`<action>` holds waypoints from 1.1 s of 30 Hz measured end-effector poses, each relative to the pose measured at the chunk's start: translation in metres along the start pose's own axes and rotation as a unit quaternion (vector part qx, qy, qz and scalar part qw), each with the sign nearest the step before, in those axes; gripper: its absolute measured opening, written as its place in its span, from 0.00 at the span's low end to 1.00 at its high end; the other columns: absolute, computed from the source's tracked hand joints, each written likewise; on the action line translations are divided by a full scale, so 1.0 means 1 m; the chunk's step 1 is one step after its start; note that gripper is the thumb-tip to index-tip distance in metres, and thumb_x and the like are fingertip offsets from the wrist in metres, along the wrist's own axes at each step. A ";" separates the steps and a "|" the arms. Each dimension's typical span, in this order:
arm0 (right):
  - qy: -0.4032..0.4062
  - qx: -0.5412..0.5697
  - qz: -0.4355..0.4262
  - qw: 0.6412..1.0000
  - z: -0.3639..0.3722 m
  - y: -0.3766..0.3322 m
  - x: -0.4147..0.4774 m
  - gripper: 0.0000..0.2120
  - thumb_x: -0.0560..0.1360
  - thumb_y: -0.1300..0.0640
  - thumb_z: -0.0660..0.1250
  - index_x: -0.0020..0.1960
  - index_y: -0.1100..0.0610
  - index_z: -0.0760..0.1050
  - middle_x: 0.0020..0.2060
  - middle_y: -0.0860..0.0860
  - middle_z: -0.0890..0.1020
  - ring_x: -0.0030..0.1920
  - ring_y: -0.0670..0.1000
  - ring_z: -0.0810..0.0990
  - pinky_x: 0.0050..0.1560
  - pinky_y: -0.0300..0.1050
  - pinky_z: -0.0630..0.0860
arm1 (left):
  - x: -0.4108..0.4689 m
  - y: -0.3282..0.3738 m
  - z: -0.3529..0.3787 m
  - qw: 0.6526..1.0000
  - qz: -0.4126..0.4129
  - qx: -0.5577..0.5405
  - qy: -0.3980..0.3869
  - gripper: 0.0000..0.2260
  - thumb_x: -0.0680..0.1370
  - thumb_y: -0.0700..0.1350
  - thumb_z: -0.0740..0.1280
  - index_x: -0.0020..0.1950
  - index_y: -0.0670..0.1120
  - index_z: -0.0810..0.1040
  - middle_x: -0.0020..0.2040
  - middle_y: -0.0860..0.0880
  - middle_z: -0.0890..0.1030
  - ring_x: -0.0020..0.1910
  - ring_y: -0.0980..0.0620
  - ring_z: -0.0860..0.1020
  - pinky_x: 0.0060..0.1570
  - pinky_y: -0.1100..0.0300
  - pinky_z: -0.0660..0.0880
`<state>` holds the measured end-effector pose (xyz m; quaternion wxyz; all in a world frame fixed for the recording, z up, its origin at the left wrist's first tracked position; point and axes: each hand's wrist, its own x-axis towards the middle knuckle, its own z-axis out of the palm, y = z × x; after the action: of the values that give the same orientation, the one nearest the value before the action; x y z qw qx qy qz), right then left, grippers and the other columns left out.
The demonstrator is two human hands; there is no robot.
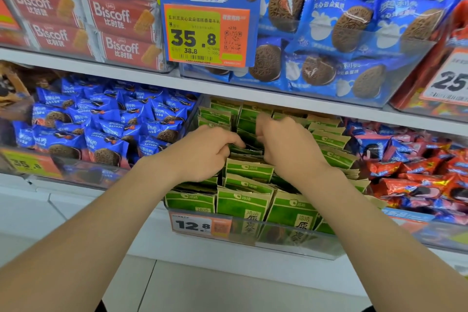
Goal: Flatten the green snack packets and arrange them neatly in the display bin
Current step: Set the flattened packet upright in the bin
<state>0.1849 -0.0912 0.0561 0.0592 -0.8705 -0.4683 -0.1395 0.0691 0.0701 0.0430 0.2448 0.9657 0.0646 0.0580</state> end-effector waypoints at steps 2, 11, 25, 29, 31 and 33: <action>0.026 0.023 -0.020 0.999 -0.005 0.009 -0.010 0.13 0.79 0.65 0.70 0.57 0.53 0.69 0.34 0.50 0.77 0.32 0.55 0.77 0.31 0.51 0.76 | -0.004 0.001 0.002 1.000 0.004 -0.014 0.014 0.28 0.78 0.29 0.58 0.73 0.49 0.80 0.27 0.56 0.73 0.31 0.61 0.75 0.34 0.69 0.68; 0.342 0.182 -0.041 0.921 -0.047 0.014 -0.051 0.02 0.86 0.60 0.64 0.57 0.59 0.72 0.43 0.53 0.81 0.35 0.55 0.77 0.33 0.54 0.74 | -0.032 0.019 -0.004 0.982 -0.067 -0.054 0.170 0.16 0.84 0.37 0.61 0.61 0.50 0.85 0.31 0.54 0.81 0.23 0.58 0.73 0.32 0.68 0.74; 0.333 0.508 0.078 0.790 -0.061 -0.046 -0.085 0.07 0.87 0.58 0.62 0.64 0.56 0.72 0.32 0.47 0.75 0.30 0.45 0.71 0.34 0.42 0.68 | -0.058 0.097 0.010 0.886 0.011 -0.320 0.334 0.11 0.88 0.47 0.63 0.53 0.47 0.83 0.42 0.51 0.85 0.40 0.55 0.80 0.43 0.55 0.77; 0.200 0.655 0.135 0.716 -0.061 -0.044 -0.088 0.10 0.85 0.53 0.66 0.57 0.58 0.82 0.45 0.60 0.86 0.44 0.53 0.82 0.51 0.61 0.82 | -0.056 0.100 0.015 0.817 -0.081 -0.455 0.344 0.08 0.87 0.48 0.65 0.62 0.46 0.79 0.49 0.47 0.86 0.46 0.49 0.85 0.51 0.49 0.83; 0.103 0.735 0.163 0.651 -0.062 -0.041 -0.092 0.12 0.84 0.51 0.69 0.57 0.58 0.85 0.52 0.61 0.87 0.48 0.54 0.84 0.57 0.62 0.84 | -0.056 0.104 0.015 0.785 -0.104 -0.505 0.343 0.09 0.86 0.48 0.67 0.63 0.47 0.74 0.47 0.47 0.85 0.43 0.53 0.83 0.45 0.53 0.82; 0.026 0.791 0.179 0.584 -0.063 -0.037 -0.095 0.12 0.84 0.50 0.68 0.58 0.56 0.86 0.53 0.58 0.87 0.48 0.52 0.85 0.53 0.53 0.84 | -0.056 0.104 0.018 0.802 -0.094 -0.478 0.345 0.09 0.85 0.51 0.68 0.60 0.48 0.74 0.49 0.45 0.84 0.44 0.52 0.82 0.48 0.48 0.82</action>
<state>0.0924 -0.1617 0.0870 0.7604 -0.5418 -0.2271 0.2769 0.0267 -0.0373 0.0726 0.6410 0.6320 0.1994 0.3873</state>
